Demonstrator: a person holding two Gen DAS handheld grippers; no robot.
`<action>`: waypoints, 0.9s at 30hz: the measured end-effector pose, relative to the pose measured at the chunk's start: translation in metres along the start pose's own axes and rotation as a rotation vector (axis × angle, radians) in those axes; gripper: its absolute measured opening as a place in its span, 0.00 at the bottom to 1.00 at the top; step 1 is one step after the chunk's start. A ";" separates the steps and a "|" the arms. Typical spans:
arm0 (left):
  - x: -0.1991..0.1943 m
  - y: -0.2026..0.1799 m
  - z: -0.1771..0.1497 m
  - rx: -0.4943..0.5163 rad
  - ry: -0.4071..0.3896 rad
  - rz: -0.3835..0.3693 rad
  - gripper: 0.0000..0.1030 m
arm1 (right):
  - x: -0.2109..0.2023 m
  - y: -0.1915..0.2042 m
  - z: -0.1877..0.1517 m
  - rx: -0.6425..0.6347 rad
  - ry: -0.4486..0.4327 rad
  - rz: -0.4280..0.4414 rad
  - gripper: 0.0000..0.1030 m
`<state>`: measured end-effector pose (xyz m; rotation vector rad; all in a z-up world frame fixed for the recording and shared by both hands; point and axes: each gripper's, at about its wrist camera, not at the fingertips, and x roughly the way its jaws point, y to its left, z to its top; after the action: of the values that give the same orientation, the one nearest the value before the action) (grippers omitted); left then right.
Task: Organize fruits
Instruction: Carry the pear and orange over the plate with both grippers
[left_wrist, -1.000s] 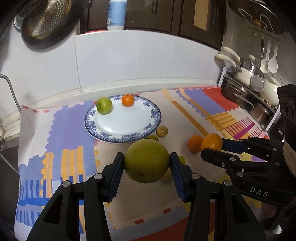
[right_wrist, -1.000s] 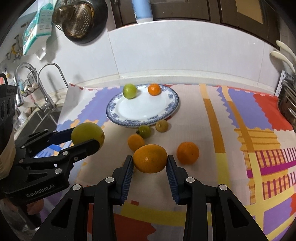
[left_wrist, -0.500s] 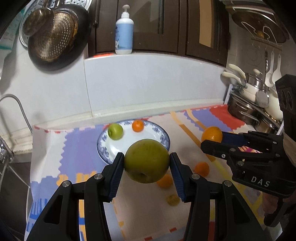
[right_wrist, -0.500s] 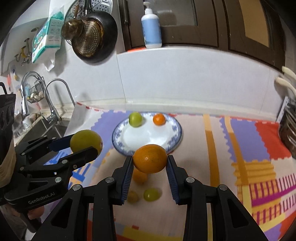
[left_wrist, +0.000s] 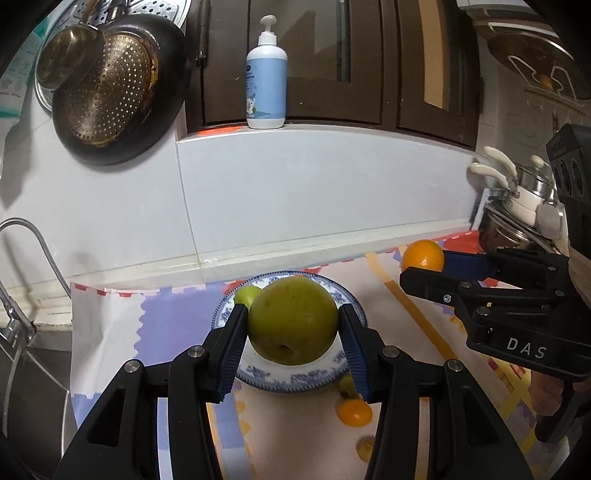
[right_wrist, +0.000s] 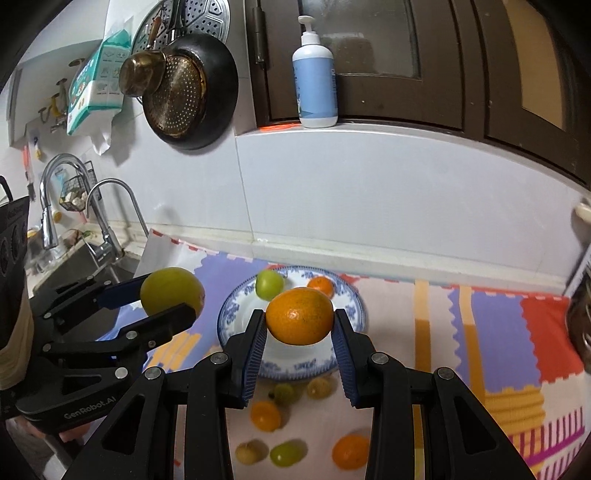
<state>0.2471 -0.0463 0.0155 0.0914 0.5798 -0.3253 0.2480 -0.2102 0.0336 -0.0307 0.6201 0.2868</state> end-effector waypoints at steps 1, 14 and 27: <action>0.004 0.002 0.002 -0.002 0.003 0.004 0.48 | 0.004 -0.001 0.003 -0.005 0.003 0.004 0.36; 0.061 0.020 0.011 -0.033 0.065 0.037 0.48 | 0.071 -0.011 0.024 -0.044 0.086 0.042 0.36; 0.125 0.027 -0.010 -0.055 0.174 0.050 0.48 | 0.147 -0.029 0.015 -0.047 0.230 0.089 0.36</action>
<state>0.3489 -0.0533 -0.0615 0.0816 0.7572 -0.2540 0.3780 -0.1990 -0.0408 -0.0823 0.8440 0.3869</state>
